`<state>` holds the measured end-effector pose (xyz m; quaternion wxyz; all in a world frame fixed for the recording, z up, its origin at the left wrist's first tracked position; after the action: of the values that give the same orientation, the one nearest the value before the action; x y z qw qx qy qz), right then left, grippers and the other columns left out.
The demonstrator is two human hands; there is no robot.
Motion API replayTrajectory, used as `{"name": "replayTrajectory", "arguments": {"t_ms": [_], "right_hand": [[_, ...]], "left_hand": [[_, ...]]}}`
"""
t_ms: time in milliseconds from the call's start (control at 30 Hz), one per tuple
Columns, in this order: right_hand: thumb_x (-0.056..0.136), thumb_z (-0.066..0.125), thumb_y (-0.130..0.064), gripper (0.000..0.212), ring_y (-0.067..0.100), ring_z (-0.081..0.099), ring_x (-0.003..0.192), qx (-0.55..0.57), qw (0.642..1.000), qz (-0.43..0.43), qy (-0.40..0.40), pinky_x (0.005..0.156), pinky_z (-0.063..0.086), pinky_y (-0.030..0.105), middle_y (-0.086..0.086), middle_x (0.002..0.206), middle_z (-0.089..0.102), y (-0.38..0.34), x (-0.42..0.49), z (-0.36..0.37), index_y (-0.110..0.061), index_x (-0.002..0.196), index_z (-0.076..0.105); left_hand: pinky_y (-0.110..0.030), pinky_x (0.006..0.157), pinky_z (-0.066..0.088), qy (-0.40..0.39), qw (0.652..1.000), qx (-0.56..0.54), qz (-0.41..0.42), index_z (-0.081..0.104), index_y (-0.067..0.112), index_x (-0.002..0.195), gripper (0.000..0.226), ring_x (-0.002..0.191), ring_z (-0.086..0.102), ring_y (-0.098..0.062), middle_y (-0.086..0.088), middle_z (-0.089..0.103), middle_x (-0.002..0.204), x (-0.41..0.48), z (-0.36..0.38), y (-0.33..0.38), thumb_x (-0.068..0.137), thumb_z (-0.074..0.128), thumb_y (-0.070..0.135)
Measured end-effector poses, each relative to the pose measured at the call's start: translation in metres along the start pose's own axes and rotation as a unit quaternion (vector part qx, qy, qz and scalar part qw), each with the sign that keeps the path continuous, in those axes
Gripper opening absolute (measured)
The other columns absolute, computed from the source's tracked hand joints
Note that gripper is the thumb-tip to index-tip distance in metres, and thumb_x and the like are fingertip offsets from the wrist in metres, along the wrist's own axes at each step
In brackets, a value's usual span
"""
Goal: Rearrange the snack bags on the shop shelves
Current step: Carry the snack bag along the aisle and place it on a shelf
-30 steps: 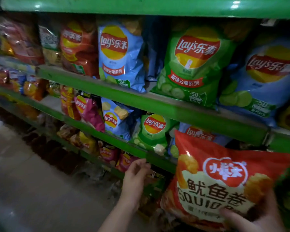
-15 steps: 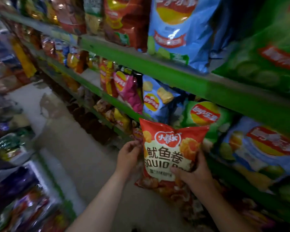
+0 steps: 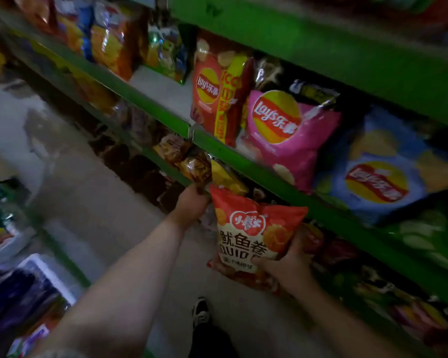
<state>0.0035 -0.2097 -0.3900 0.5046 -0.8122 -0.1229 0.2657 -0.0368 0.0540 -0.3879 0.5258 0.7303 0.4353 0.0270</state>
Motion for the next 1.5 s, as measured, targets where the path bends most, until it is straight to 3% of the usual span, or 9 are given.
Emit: {"name": "replayTrajectory", "arguments": {"t_ms": [100, 233, 367, 500, 733, 933, 1167, 1333, 1500], "right_hand": [[0.049, 0.097, -0.022, 0.11, -0.007, 0.053, 0.095, 0.011, 0.998, 0.051, 0.017, 0.064, 0.041, 0.0, -0.03, 0.109, 0.049, 0.006, 0.02, 0.034, -0.032, 0.136, 0.029], [0.049, 0.096, -0.015, 0.101, 0.001, 0.059, 0.094, 0.01, 0.993, 0.097, 0.069, 0.071, 0.049, 0.017, -0.029, 0.104, 0.054, 0.019, 0.042, 0.061, -0.037, 0.127, 0.035], [0.053, 0.094, -0.01, 0.099, 0.015, 0.058, 0.107, 0.008, 0.988, 0.125, 0.088, 0.08, 0.051, 0.032, -0.022, 0.108, 0.057, 0.032, 0.053, 0.071, -0.036, 0.127, 0.034], [0.059, 0.092, -0.012, 0.11, 0.027, 0.053, 0.123, 0.001, 0.987, 0.129, 0.095, 0.095, 0.049, 0.045, 0.003, 0.134, 0.055, 0.035, 0.051, 0.075, -0.019, 0.146, 0.026], [0.063, 0.09, -0.011, 0.096, 0.027, 0.056, 0.122, 0.002, 0.985, 0.15, 0.082, 0.102, 0.046, 0.051, 0.009, 0.134, 0.057, 0.027, 0.048, 0.077, -0.013, 0.142, 0.034], [0.061, 0.092, -0.02, 0.094, 0.042, 0.06, 0.112, -0.021, 0.986, 0.137, 0.088, 0.094, 0.049, 0.059, 0.019, 0.127, 0.061, 0.007, 0.09, 0.104, -0.011, 0.137, 0.037], [0.062, 0.091, -0.027, 0.082, 0.024, 0.059, 0.113, -0.039, 0.985, 0.067, 0.154, 0.09, 0.045, 0.033, 0.011, 0.13, 0.062, -0.025, 0.173, 0.135, -0.011, 0.132, 0.05], [0.066, 0.088, -0.033, 0.082, 0.033, 0.055, 0.123, -0.055, 0.977, 0.076, 0.19, 0.103, 0.044, 0.043, 0.017, 0.136, 0.058, -0.027, 0.191, 0.135, -0.005, 0.133, 0.051], [0.064, 0.09, -0.032, 0.082, 0.032, 0.057, 0.119, -0.058, 0.97, 0.039, 0.233, 0.094, 0.035, 0.026, 0.018, 0.131, 0.061, -0.016, 0.177, 0.139, -0.003, 0.13, 0.053]], "left_hand": [[-0.046, 0.095, 0.05, -0.063, 0.996, 0.068, 0.008, 0.059, 0.005, 0.126, 0.044, 0.113, 0.061, -0.035, -0.019, 0.065, 0.122, 0.064, -0.006, 0.002, 0.087, 0.062, 0.024], [-0.047, 0.095, 0.049, -0.109, 0.992, 0.055, 0.02, 0.054, -0.006, 0.126, 0.042, 0.116, 0.057, -0.043, -0.028, 0.06, 0.123, 0.129, 0.015, -0.001, 0.087, 0.063, 0.006], [-0.055, 0.105, 0.042, -0.152, 0.985, -0.077, 0.0, 0.032, 0.003, 0.148, 0.071, 0.128, 0.048, -0.041, -0.025, 0.047, 0.143, 0.158, 0.038, -0.017, 0.086, 0.065, -0.005], [-0.029, 0.079, 0.057, -0.082, 0.992, -0.093, -0.005, 0.055, 0.009, 0.12, 0.038, 0.099, 0.064, -0.031, -0.019, 0.063, 0.122, 0.15, 0.043, -0.033, 0.085, 0.069, 0.003], [-0.052, 0.088, 0.056, 0.038, 0.97, -0.239, -0.021, 0.063, 0.007, 0.118, 0.037, 0.103, 0.068, -0.033, -0.015, 0.069, 0.115, 0.119, -0.042, -0.038, 0.084, 0.075, 0.017], [-0.028, 0.048, 0.056, 0.15, 0.942, -0.299, -0.032, 0.068, 0.014, 0.111, 0.027, 0.072, 0.074, -0.015, -0.004, 0.075, 0.097, 0.1, -0.139, -0.059, 0.085, 0.073, 0.015], [-0.041, 0.069, 0.059, 0.134, 0.944, -0.291, -0.079, 0.062, 0.008, 0.122, 0.037, 0.094, 0.071, -0.029, -0.012, 0.071, 0.112, 0.101, -0.158, -0.089, 0.087, 0.071, 0.016], [-0.029, 0.051, 0.057, 0.064, 0.961, -0.262, -0.067, 0.064, 0.018, 0.1, 0.016, 0.072, 0.073, -0.011, 0.002, 0.073, 0.09, 0.099, -0.14, -0.094, 0.087, 0.071, 0.011], [-0.029, 0.053, 0.058, -0.056, 0.972, -0.223, -0.049, 0.064, 0.016, 0.104, 0.021, 0.074, 0.074, -0.014, 0.004, 0.078, 0.084, 0.097, -0.123, -0.092, 0.086, 0.071, 0.006]]}}
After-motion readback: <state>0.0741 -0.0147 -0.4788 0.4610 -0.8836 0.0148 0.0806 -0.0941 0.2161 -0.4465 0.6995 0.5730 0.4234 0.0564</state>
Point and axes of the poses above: each hand's wrist, its own x-axis towards the middle knuckle, its own z-axis out of the palm, y = z × x, the point moved 1 cm from there along x, towards the middle knuckle
